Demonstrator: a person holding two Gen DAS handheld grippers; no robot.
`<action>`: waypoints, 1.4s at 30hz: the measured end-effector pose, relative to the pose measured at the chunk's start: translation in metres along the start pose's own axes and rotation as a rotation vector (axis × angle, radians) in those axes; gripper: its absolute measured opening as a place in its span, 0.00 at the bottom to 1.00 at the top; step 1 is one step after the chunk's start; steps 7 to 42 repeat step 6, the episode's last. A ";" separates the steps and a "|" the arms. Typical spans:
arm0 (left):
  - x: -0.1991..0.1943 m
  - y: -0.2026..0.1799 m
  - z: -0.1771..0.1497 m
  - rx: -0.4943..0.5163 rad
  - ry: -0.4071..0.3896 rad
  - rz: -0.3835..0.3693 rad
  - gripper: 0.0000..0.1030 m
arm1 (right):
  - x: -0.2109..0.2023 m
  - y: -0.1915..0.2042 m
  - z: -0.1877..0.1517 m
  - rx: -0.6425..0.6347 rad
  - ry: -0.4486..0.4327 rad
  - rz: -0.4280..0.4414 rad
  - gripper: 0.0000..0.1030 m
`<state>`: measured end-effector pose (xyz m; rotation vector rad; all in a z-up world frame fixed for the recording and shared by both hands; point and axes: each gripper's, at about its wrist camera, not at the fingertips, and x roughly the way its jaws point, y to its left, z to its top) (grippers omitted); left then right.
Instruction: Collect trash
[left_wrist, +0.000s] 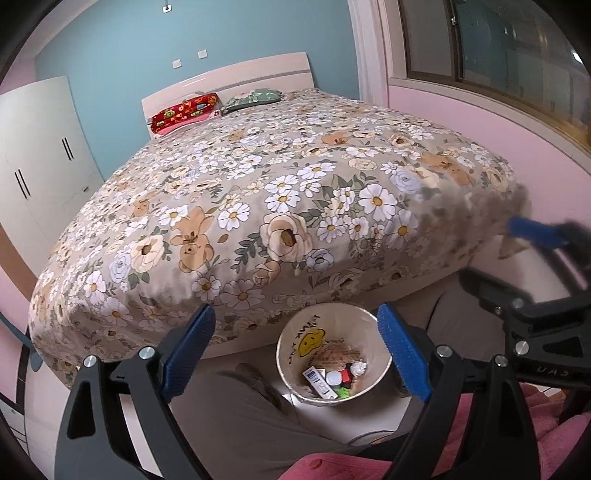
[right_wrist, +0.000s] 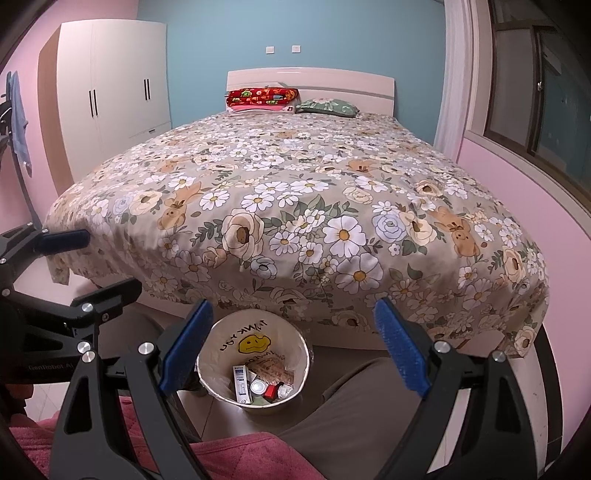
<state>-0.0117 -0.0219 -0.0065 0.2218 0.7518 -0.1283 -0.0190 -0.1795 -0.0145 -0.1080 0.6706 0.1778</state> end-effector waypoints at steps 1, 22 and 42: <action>0.000 0.000 0.000 -0.002 0.001 0.005 0.88 | 0.000 0.000 0.000 0.001 0.000 -0.001 0.85; -0.002 0.003 0.000 -0.015 -0.007 0.016 0.88 | 0.000 -0.001 0.000 -0.001 0.000 0.001 0.85; -0.002 0.003 0.000 -0.015 -0.007 0.016 0.88 | 0.000 -0.001 0.000 -0.001 0.000 0.001 0.85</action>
